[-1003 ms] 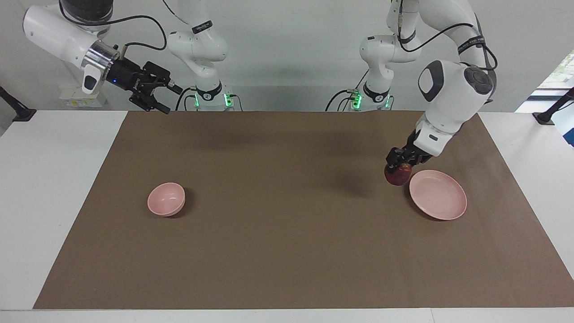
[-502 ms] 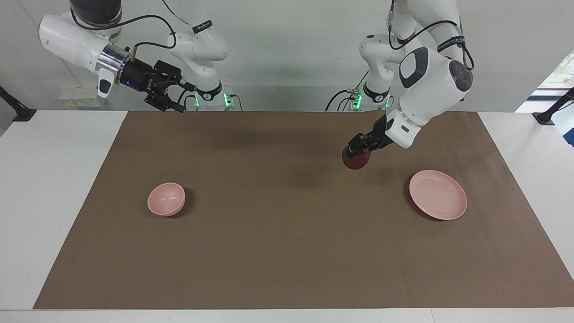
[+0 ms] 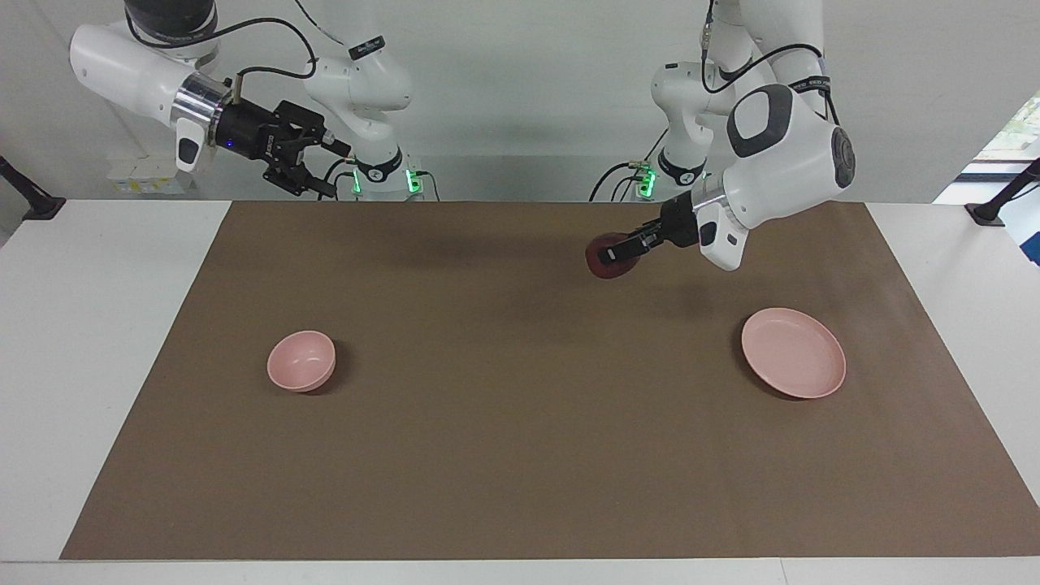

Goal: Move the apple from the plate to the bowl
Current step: 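Carry the apple toward the right gripper while the right gripper approaches, then close the right gripper on the apple held by the left gripper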

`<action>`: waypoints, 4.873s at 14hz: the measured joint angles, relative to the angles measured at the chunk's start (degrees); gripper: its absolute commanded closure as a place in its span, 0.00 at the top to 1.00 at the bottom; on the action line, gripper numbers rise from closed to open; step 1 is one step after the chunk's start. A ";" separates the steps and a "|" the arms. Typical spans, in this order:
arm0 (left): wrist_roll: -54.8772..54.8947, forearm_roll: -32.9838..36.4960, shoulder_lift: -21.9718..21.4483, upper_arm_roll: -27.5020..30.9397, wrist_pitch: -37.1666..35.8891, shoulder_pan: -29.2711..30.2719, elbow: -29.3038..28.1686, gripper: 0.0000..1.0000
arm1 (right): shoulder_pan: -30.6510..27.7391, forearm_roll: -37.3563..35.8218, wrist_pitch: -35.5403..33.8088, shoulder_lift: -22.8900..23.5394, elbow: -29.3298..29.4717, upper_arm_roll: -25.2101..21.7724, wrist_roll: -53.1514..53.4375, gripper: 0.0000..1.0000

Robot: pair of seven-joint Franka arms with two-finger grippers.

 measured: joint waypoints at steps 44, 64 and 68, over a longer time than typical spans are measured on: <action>-12.73 -60.08 6.12 -26.10 18.84 -1.55 0.35 0.00 | 7.44 14.31 8.78 -0.21 -1.57 5.45 9.28 0.00; -12.38 -60.25 6.31 -25.81 19.74 -1.59 0.49 0.00 | 6.85 13.80 5.06 -0.41 -1.82 5.26 11.83 1.00; -12.30 -60.26 6.36 -25.80 20.07 -1.59 0.58 0.00 | 6.75 12.84 4.44 -1.12 -2.36 5.25 9.87 0.13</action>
